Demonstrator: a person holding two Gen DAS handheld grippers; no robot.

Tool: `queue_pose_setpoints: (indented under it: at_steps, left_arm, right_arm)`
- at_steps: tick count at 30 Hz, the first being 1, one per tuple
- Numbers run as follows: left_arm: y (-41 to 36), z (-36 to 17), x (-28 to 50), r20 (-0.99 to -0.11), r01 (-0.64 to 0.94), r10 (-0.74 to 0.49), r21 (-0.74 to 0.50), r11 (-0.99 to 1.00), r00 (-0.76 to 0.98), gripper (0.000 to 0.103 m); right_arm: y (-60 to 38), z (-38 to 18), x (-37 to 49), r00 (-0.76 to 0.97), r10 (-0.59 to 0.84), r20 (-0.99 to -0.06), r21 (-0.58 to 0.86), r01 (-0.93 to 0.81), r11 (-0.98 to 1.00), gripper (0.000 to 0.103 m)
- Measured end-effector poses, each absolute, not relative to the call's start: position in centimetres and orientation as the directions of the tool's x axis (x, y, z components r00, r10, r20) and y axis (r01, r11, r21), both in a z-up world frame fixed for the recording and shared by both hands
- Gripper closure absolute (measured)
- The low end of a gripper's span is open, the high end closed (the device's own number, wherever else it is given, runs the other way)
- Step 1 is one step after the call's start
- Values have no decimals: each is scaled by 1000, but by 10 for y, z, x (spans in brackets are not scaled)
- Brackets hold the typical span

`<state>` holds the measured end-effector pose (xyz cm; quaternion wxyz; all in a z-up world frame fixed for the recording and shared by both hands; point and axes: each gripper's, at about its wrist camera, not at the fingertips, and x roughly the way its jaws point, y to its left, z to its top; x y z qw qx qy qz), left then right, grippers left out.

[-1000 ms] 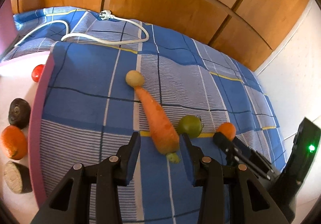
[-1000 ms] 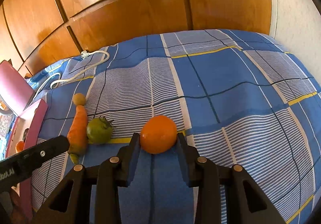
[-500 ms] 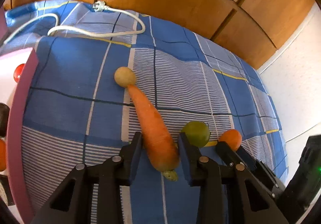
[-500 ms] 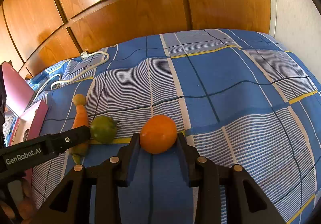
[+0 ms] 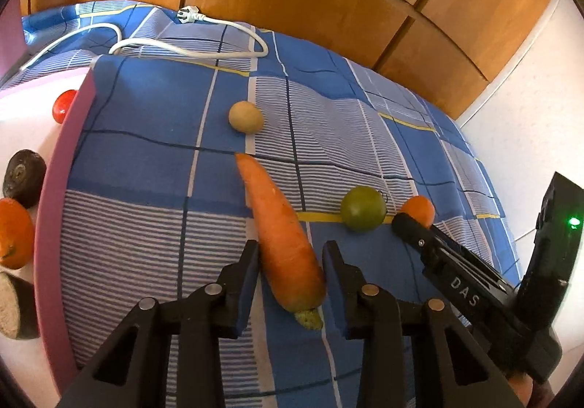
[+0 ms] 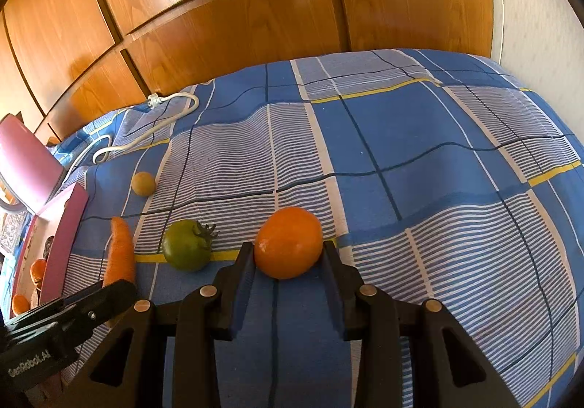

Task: Organize fruits
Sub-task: 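Grasp the carrot with the left tool while the right tool holds the orange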

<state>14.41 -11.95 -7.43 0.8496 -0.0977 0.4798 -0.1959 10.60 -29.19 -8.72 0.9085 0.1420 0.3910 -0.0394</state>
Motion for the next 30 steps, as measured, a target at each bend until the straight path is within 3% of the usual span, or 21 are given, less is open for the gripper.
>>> queue_pose_setpoints:
  at_steps: [14, 19, 30]
  left_arm:
    - [-144, -82, 132, -764, 323, -339, -180, 929, 549, 65]
    - [-142, -82, 132, -757, 317, -330, -170, 933, 564, 71]
    - [-142, -80, 123, -761, 304, -296, -136, 943, 578, 71]
  right_arm:
    - [-293, -88, 106, 695, 43, -717, 233, 182, 955, 66]
    - [-292, -88, 105, 696, 37, -717, 227, 183, 957, 66]
    - [-290, -88, 105, 696, 29, -718, 216, 182, 959, 66]
